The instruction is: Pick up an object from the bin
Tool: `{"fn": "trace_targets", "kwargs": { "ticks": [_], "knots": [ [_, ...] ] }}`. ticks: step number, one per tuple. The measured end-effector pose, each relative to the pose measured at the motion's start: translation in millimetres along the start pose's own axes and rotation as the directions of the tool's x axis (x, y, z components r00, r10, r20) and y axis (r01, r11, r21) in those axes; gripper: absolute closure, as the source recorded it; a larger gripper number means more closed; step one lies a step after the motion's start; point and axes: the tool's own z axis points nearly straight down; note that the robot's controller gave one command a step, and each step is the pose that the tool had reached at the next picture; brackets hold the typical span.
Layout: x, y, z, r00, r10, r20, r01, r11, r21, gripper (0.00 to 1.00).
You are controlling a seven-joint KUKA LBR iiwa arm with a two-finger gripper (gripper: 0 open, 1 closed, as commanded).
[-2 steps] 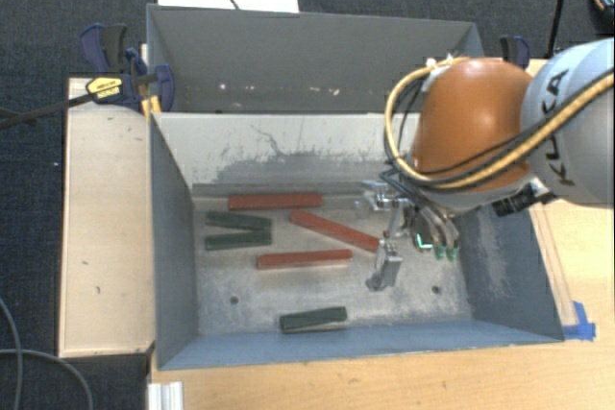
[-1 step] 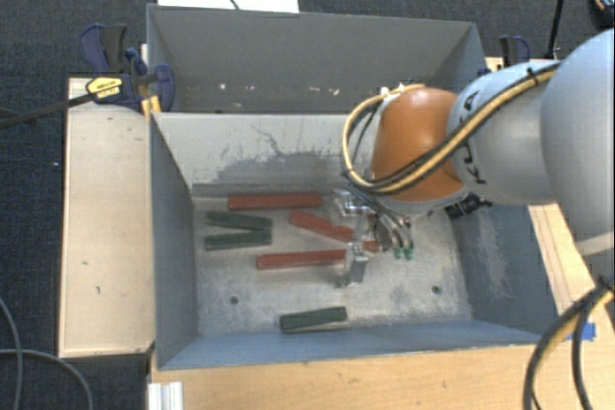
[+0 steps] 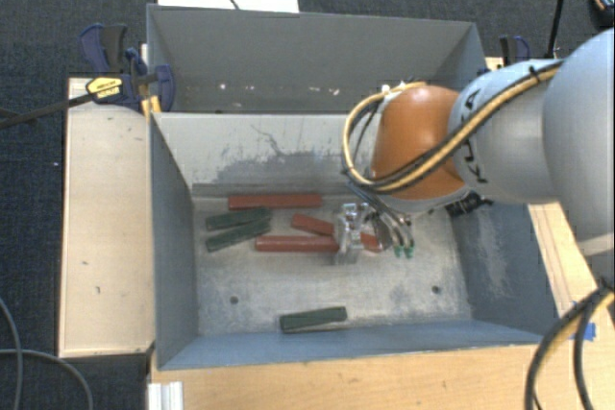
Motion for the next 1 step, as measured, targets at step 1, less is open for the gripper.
{"fn": "trace_targets", "kwargs": {
  "ticks": [1],
  "knots": [
    [-14.3, 16.5, -140.5, 0.924, -0.381, 0.009, 0.381, 0.924, 0.003, 1.00]
  ]
}}
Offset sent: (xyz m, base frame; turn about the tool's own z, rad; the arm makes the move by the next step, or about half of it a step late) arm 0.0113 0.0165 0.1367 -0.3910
